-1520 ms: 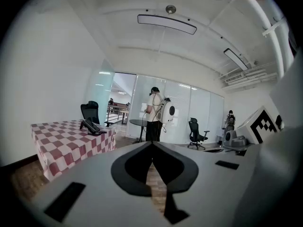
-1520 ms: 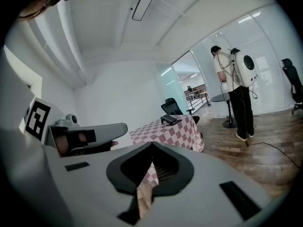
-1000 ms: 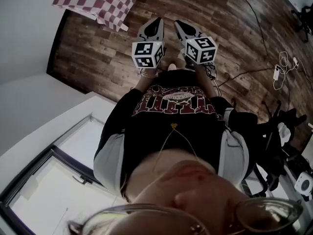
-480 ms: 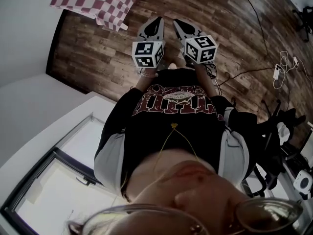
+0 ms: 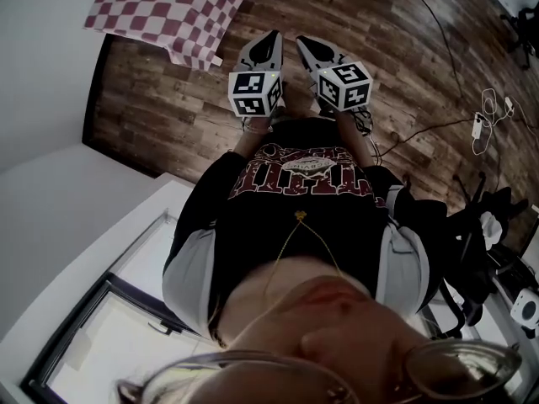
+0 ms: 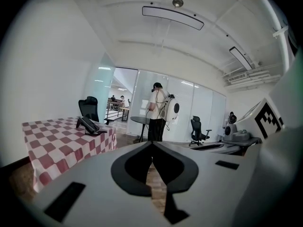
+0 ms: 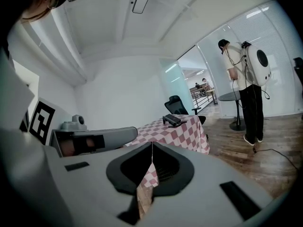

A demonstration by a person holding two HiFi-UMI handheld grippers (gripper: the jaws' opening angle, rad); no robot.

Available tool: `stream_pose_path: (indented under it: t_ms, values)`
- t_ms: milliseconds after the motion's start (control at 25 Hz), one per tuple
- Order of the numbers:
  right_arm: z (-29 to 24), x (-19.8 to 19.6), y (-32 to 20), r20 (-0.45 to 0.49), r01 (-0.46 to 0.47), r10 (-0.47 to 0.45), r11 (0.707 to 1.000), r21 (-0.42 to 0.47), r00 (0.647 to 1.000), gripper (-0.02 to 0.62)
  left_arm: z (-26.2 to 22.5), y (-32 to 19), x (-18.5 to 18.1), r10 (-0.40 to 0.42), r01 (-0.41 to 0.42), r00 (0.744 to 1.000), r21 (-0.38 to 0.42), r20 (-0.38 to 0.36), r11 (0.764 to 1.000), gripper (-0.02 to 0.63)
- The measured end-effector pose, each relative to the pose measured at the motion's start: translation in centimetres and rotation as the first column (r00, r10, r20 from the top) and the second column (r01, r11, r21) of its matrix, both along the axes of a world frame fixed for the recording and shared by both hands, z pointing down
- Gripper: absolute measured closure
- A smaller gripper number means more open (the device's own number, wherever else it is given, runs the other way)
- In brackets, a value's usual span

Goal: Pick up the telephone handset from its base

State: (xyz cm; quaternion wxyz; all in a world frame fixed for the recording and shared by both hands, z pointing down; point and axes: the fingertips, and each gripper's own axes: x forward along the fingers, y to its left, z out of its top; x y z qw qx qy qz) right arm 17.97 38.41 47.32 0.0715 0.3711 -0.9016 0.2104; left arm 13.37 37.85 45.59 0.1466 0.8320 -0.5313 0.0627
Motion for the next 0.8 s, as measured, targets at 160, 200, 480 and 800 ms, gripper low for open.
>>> stream_pose_path:
  t_ms: [160,200,480,800]
  values:
    - [-0.2,-1.4,-2.2,-0.003,0.001,-0.001,1.000,0.003,1.000,0.577,0.1,-2.1,-1.0,0.013,-0.013,1.000,-0.001,0.001,1.000,0.595]
    - [-0.2,-1.7,-2.7,-0.004,0.001,-0.001,1.000,0.006,1.000,0.577,0.1,-2.7,-1.3,0.014,-0.014,1.000,0.000,0.002,1.000,0.595]
    - [-0.1,-4.0,-6.0,0.002,-0.008,0.008,1.000,0.011,1.000,0.577,0.3,-6.1,-3.3,0.022,-0.022,1.000,-0.001,0.012,1.000,0.595]
    - [0.0,-6.4,-8.4,0.007,-0.019,0.019,1.000,0.015,1.000,0.577,0.7,-8.2,-5.4,0.029,-0.029,0.999,-0.012,0.021,1.000,0.595]
